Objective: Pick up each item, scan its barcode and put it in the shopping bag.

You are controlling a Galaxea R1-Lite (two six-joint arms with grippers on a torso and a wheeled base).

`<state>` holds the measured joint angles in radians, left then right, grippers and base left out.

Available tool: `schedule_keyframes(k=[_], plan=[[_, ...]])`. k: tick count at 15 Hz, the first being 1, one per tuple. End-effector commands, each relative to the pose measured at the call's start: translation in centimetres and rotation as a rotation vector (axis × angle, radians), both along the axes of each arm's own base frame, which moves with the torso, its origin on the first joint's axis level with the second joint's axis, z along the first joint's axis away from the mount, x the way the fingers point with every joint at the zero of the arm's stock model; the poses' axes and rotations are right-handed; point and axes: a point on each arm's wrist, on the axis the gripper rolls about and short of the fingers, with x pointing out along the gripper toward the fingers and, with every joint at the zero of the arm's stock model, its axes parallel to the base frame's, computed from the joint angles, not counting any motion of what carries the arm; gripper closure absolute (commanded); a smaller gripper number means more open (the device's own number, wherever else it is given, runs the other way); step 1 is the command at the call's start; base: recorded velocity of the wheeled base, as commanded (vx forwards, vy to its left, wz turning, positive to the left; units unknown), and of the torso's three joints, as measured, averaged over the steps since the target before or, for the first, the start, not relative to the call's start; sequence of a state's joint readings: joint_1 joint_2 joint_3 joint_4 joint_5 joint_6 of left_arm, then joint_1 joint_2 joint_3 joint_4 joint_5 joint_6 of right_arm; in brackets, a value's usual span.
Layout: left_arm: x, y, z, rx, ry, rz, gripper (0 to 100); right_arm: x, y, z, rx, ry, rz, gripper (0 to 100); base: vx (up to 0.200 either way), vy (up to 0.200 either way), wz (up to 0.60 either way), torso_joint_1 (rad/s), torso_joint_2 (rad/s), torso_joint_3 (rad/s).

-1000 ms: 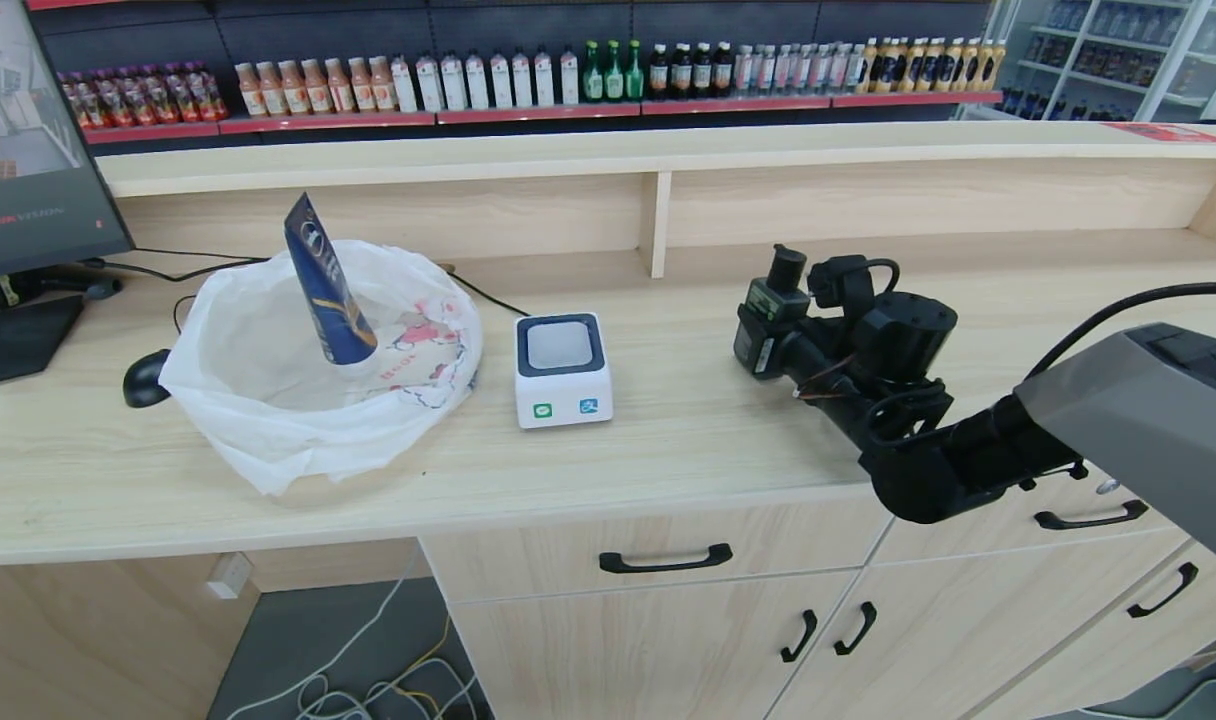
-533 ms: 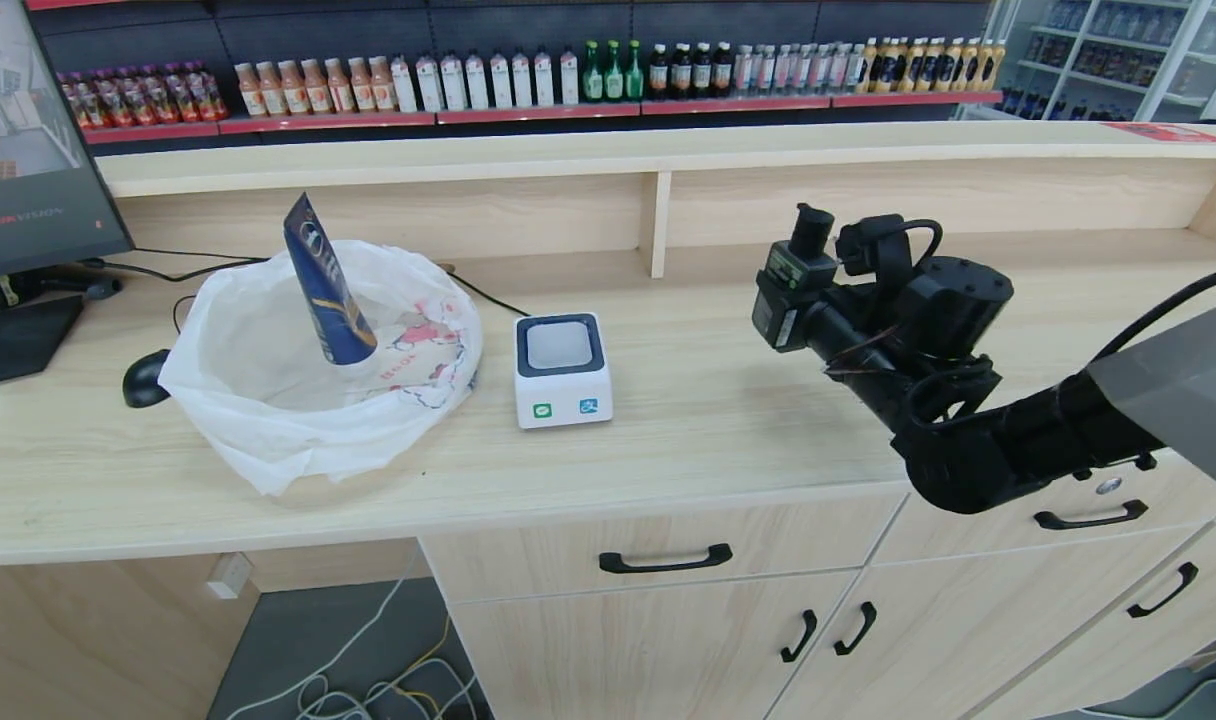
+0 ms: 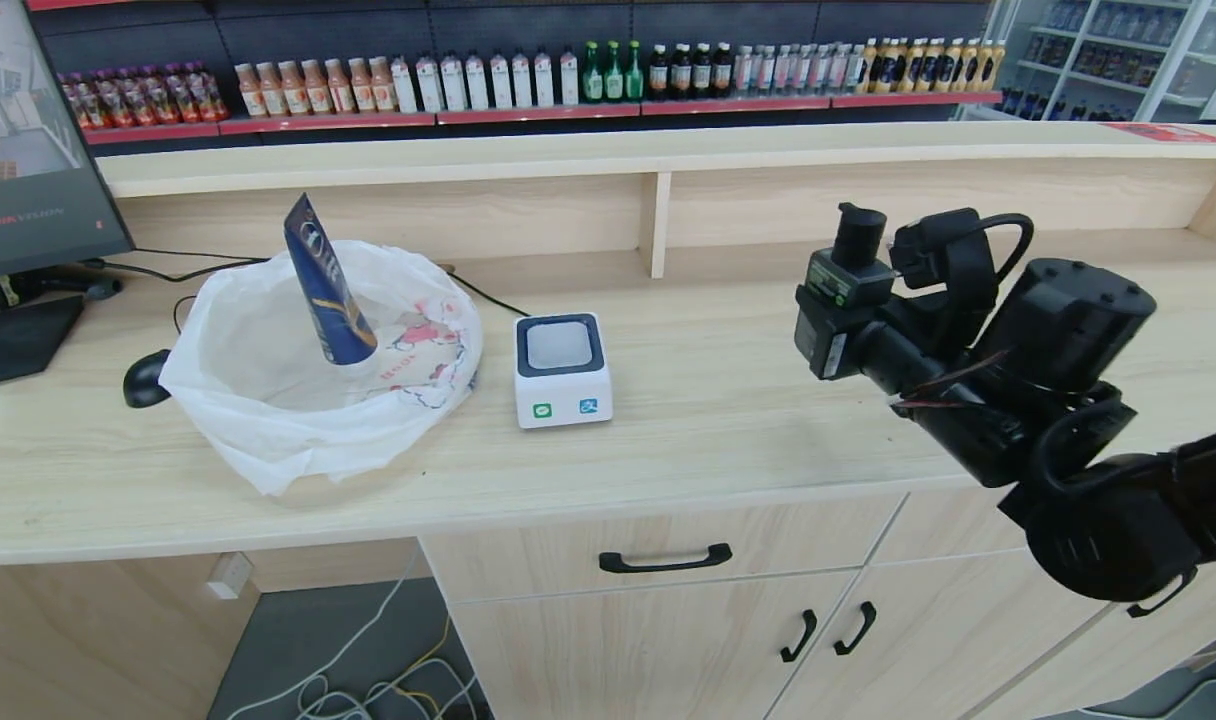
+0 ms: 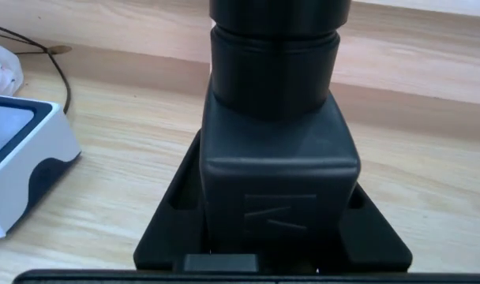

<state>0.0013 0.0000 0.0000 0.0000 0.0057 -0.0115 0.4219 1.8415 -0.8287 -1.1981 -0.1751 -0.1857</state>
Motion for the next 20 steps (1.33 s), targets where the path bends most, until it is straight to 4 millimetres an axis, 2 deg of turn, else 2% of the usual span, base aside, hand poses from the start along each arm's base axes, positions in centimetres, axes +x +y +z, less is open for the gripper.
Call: schedule_keyframes(k=[1,4,6,13,17,20], plan=[[0.0,0.0,0.0,-0.001,0.0,0.001,0,-4.0,-1.1,1.2,-0.018,-0.02,0.0,100,0.0,0.0,0.0,0.0,0.0,0.0],[0.0,0.0,0.0,-0.001,0.0,0.001,0,-6.8,-1.2,2.0,-0.007,-0.033,-0.021,100,0.0,0.0,0.0,0.0,0.0,0.0],[0.0,0.0,0.0,-0.001,0.0,0.001,0,-7.7,-1.6,1.9,-0.01,-0.029,-0.021,100,0.0,0.0,0.0,0.0,0.0,0.0],[0.0,0.0,0.0,0.001,0.0,0.001,0,-9.5,-0.7,1.3,-0.012,-0.009,0.028,100,0.0,0.0,0.0,0.0,0.0,0.0],[0.0,0.0,0.0,-0.001,0.0,0.001,0,-10.5,-0.8,-0.2,-0.014,0.044,0.057,100,0.0,0.0,0.0,0.0,0.0,0.0],[0.0,0.0,0.0,-0.001,0.0,0.001,0,-11.8,-0.3,-0.7,0.017,0.041,0.148,100,0.0,0.0,0.0,0.0,0.0,0.0]])
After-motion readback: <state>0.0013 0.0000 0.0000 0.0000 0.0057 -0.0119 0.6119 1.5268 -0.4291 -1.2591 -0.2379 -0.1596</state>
